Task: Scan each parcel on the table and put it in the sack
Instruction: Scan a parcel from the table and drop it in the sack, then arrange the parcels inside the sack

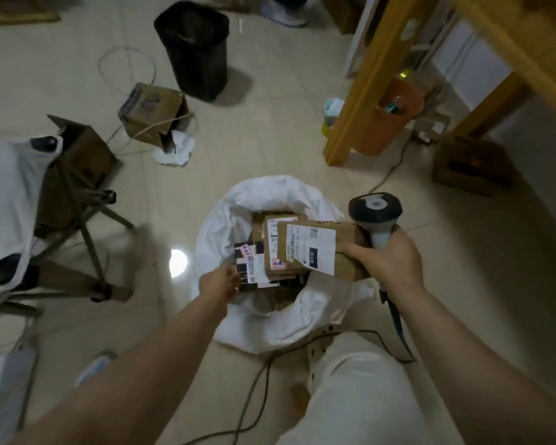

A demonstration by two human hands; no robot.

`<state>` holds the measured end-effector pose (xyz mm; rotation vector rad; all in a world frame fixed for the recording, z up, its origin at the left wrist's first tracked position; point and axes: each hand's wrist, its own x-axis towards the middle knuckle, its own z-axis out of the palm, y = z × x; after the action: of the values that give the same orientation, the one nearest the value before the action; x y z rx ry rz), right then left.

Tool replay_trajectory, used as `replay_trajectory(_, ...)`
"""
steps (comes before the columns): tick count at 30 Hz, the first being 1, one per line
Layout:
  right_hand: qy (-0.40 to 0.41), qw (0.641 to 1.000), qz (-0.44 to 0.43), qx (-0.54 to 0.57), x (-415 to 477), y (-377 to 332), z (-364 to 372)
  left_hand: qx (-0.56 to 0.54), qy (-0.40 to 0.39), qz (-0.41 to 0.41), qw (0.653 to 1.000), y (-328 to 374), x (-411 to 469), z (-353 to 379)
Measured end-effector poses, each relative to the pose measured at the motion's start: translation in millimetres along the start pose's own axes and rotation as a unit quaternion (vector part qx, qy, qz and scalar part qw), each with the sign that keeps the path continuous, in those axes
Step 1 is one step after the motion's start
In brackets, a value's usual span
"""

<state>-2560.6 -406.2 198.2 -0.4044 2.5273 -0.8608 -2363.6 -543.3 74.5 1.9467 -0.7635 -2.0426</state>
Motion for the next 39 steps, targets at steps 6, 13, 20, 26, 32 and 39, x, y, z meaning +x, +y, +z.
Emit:
replay_trajectory(6,0.037,0.999,-0.031,-0.023,26,6,33,0.161,0.106,-0.029,0.981,-21,99,-24)
replay_trajectory(13,-0.008,0.998,-0.046,-0.033,43,-5,31,0.208,0.166,-0.097,0.959,-81,195,-33)
replay_trajectory(20,-0.012,0.996,-0.066,-0.056,50,-12,37,0.162,0.201,-0.136,0.956,-143,257,-66)
replay_trajectory(26,-0.005,0.991,-0.097,-0.093,48,-14,45,0.108,0.164,-0.073,0.978,-76,160,-22)
replay_trajectory(32,-0.003,0.986,-0.087,-0.142,37,-24,60,0.067,0.109,0.003,0.992,-27,113,9)
replay_trajectory(39,0.000,0.983,-0.085,-0.165,35,-23,59,-0.118,-0.008,-0.073,0.990,3,112,-20)
